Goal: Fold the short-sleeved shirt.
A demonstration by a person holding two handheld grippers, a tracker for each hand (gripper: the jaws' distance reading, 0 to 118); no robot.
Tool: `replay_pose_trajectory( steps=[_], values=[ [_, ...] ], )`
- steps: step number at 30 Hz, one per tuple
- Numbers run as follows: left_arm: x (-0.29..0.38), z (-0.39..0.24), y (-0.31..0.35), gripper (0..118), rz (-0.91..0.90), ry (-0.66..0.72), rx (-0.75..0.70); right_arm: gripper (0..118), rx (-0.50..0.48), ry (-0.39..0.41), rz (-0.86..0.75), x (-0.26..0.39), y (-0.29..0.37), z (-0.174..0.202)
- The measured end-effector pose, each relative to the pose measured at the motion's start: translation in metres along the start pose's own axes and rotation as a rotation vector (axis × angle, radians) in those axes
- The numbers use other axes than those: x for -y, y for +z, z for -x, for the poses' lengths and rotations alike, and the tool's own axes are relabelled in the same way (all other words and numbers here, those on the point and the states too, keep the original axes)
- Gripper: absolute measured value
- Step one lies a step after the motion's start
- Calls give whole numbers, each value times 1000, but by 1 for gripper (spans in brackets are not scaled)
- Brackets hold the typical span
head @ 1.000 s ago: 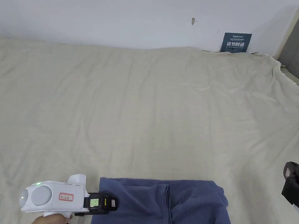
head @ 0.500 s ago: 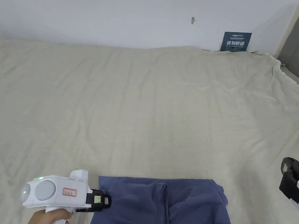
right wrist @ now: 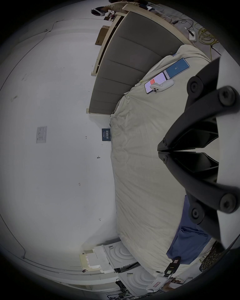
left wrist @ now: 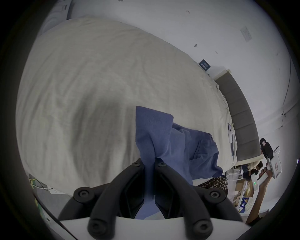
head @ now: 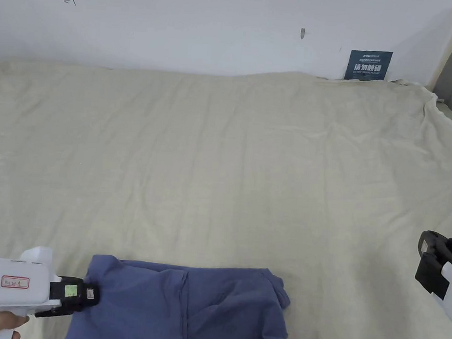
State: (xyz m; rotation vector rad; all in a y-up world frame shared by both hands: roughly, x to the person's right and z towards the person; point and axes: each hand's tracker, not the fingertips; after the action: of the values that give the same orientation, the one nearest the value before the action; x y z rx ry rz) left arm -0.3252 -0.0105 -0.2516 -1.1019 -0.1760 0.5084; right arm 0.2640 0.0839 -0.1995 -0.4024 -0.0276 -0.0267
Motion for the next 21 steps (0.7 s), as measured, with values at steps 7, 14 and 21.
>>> replay_pose_trajectory(
  steps=[7, 14, 21],
  values=[
    [-3, -73, 2, 9, 36, -40, 101, 0, -5, -4, -5, 1, 5, -5],
    [-7, -163, -51, 9, 126, -176, 191, 0, 6, -9, -5, 5, 10, -14],
    [9, -231, -136, 9, 246, -237, 181, 0, 24, -15, -9, 6, 17, -24]
  ],
)
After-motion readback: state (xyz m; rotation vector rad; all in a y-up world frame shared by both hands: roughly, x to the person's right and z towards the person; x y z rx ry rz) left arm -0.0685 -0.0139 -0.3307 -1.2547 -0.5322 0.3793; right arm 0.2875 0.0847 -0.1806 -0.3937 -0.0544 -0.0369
